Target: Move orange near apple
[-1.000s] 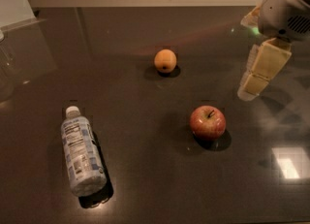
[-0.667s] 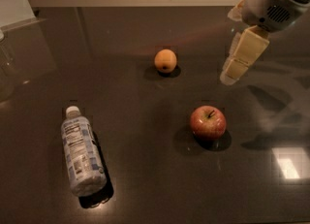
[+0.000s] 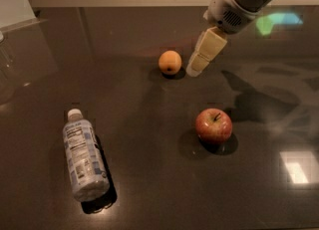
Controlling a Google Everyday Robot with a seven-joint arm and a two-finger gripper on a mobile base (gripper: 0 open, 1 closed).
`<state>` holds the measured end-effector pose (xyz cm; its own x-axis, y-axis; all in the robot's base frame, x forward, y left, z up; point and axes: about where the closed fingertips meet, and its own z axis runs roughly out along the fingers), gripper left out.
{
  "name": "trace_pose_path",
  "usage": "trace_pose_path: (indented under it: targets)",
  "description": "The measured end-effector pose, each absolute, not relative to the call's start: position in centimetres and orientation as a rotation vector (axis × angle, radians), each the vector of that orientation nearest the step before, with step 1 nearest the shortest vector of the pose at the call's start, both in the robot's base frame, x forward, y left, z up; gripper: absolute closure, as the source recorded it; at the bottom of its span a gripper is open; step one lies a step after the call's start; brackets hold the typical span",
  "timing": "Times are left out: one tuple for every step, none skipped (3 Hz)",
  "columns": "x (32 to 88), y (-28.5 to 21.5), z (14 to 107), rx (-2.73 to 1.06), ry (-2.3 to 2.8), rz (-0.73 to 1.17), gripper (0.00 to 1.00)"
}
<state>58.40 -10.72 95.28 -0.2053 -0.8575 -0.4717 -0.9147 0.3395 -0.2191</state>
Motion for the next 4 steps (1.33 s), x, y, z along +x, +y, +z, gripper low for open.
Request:
trace_pose_path:
  targets:
    - [61.5, -8.4, 92.7, -1.526, 2.097, 0.17, 0.0]
    - [63.7, -7.1, 90.2, -1.516, 2.116, 0.226, 0.0]
    - [65.1, -5.8, 88.1, -1.531, 2.128, 0.271, 0.0]
    - [65.8, -4.8, 86.3, -1.55, 2.143, 0.295, 0.0]
